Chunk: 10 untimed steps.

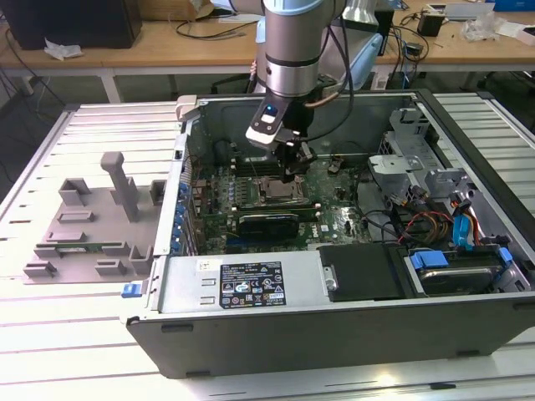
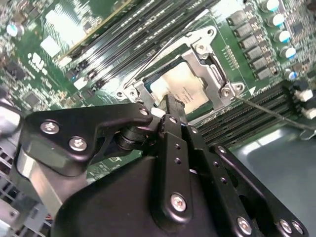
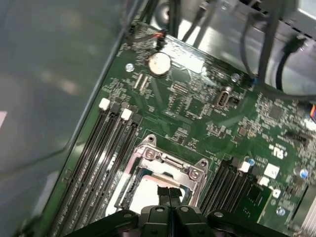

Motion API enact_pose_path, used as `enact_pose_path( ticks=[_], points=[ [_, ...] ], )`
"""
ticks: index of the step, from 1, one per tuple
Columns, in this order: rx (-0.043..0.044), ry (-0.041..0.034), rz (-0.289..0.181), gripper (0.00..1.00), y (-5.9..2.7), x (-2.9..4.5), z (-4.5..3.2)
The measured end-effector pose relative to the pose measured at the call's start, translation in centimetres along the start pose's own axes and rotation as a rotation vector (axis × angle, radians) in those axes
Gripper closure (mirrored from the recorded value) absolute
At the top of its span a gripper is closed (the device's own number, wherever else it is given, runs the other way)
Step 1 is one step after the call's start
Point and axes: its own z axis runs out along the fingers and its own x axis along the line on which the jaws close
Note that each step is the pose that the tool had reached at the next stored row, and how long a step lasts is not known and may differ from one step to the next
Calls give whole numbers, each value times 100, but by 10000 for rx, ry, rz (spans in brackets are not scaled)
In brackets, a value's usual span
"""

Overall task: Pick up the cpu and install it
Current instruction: 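Close the cpu cover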

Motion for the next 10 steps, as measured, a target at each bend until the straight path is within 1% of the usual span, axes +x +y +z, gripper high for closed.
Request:
enact_pose_path(
  ticks=[2,5,6,8,10],
  points=[
    [-17,-14,-402,89,0,0,1],
    [-58,-33,-1236,89,1,0,3],
    [-65,-37,-1410,89,0,0,3],
    [-93,-51,-1986,89,1,0,3],
    [-109,-60,-2357,89,0,0,3]
  ],
)
